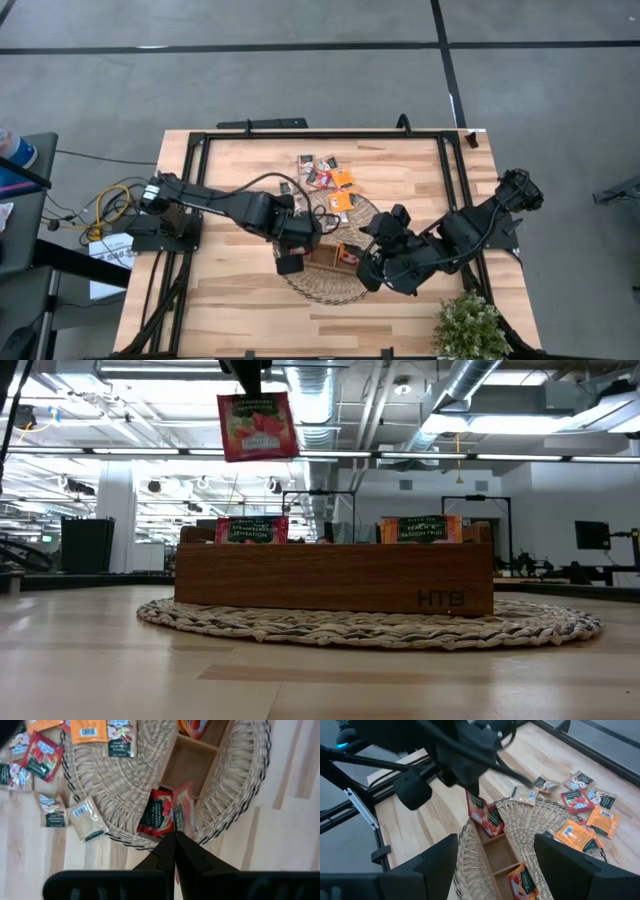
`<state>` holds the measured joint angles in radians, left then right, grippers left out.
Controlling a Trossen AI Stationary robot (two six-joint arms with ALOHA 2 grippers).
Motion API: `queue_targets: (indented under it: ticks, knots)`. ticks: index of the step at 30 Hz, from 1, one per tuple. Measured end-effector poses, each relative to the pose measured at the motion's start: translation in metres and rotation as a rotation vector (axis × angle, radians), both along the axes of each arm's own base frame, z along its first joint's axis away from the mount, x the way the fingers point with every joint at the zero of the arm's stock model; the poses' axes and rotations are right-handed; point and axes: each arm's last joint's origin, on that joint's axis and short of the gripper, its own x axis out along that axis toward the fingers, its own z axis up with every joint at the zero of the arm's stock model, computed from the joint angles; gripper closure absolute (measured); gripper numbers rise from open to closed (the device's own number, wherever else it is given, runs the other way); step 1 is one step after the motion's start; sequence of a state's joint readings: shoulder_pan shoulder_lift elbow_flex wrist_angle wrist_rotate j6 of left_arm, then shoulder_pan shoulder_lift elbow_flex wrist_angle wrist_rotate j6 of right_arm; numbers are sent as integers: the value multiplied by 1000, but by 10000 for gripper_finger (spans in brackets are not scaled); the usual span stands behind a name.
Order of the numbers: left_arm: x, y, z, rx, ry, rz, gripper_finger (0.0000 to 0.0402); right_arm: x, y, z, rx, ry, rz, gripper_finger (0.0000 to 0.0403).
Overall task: Pick & Place Tea
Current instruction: Put the red tea bag into the left section of the wooden organizer
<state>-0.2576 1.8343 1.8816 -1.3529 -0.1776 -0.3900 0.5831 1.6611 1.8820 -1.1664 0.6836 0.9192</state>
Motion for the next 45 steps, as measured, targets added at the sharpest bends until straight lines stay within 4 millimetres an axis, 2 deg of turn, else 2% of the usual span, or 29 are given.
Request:
queue_targets:
  ticks: [13, 23, 37, 45]
  knots:
    - [19, -9, -29, 78, 69, -121, 401, -1, 2, 0, 16, -7, -9, 148]
    - [17, -8, -32, 101, 97, -186, 401, -1, 2, 0, 14, -8, -11, 148]
    - [13, -7, -59, 118, 184, -218, 401, -1, 2, 0, 12, -9, -13, 148]
    - [19, -9, -60, 100, 123, -218, 401, -1, 2, 0, 12, -9, -13, 148]
